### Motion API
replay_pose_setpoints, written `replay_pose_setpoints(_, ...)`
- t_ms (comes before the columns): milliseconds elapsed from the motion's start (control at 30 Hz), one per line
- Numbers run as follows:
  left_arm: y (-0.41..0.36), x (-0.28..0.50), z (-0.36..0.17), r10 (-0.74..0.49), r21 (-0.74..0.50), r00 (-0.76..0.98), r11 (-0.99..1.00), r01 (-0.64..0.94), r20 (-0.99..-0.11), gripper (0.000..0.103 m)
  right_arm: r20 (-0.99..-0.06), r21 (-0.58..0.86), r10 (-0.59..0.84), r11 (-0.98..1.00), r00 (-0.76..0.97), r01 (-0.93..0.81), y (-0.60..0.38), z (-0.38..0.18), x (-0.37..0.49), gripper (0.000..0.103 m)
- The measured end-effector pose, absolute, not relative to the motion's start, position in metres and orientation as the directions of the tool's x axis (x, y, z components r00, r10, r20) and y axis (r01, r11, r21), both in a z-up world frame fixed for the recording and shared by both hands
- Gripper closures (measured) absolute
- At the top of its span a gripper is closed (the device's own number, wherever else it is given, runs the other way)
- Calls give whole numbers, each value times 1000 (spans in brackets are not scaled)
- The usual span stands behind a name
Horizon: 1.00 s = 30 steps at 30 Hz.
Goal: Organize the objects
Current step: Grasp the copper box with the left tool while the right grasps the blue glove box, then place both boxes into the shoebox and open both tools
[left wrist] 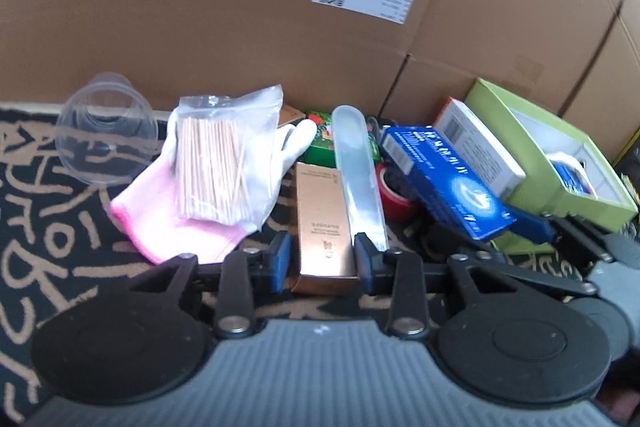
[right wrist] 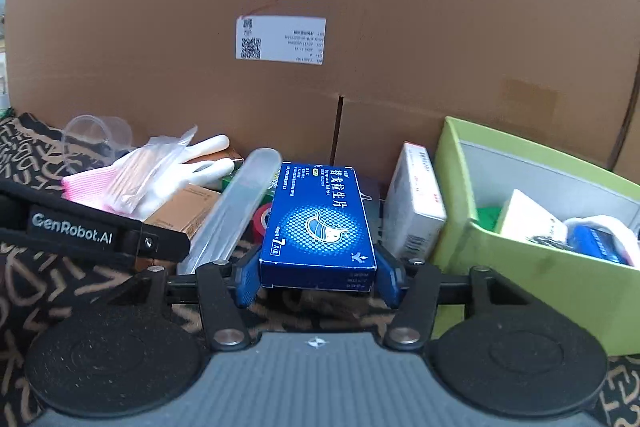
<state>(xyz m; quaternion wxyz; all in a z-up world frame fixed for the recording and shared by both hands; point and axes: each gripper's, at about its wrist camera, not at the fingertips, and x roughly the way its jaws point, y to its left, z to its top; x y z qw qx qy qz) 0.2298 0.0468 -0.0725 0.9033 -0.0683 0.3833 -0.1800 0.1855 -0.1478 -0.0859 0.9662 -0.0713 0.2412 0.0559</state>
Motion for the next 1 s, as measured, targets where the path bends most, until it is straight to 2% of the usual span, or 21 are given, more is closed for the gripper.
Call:
replay_pose_setpoints(233, 52, 166, -65, -408, -227, 584, 905, 359, -702, 70, -520, -51, 207, 961, 828, -272, -171, -81, 107, 42)
replay_pose_setpoints(433, 45, 115, -60, -414, -179, 554, 885, 429, -722, 70, -591, 3, 250, 952, 767, -308, -196, -91, 55, 42)
replay_pose_setpoints(467, 42, 115, -59, -403, -162, 556, 888, 431, -727, 70, -591, 1, 252, 950, 767, -312, -197, -93, 53, 39)
replay_pose_setpoints(500, 38, 115, -59, -390, -144, 564, 891, 431, -728, 67, -588, -3, 248, 951, 770, -309, -197, -94, 54, 33)
replay_pose_setpoints(533, 35, 116, -59, -379, -131, 566, 894, 429, -732, 61, -584, -8, 240, 954, 775, -300, -197, -95, 54, 32)
replay_pose_setpoints(700, 22, 122, -64, -352, -102, 563, 898, 427, -747, 54, -552, 3, 258, 951, 793, -308, -195, -95, 68, 31)
replay_pose_setpoints(833, 17, 128, -68, -333, -82, 577, 905, 417, -745, 45, -576, 18, 261, 952, 775, -307, -193, -104, 86, 31)
replay_pose_setpoints(900, 14, 129, -70, -322, -64, 586, 907, 417, -743, 45, -582, 29, 262, 953, 770, -302, -192, -106, 88, 33)
replay_pose_setpoints(933, 12, 129, -70, -317, -51, 589, 905, 423, -743, 47, -576, 32, 268, 951, 772, -306, -193, -105, 87, 38)
replay_pose_setpoints(967, 9, 128, -71, -309, -28, 594, 901, 434, -743, 50, -570, 42, 277, 950, 773, -309, -195, -105, 86, 43)
replay_pose_setpoints(1000, 6, 126, -71, -303, -4, 599, 894, 448, -741, 61, -571, 50, 280, 950, 772, -308, -197, -105, 84, 43)
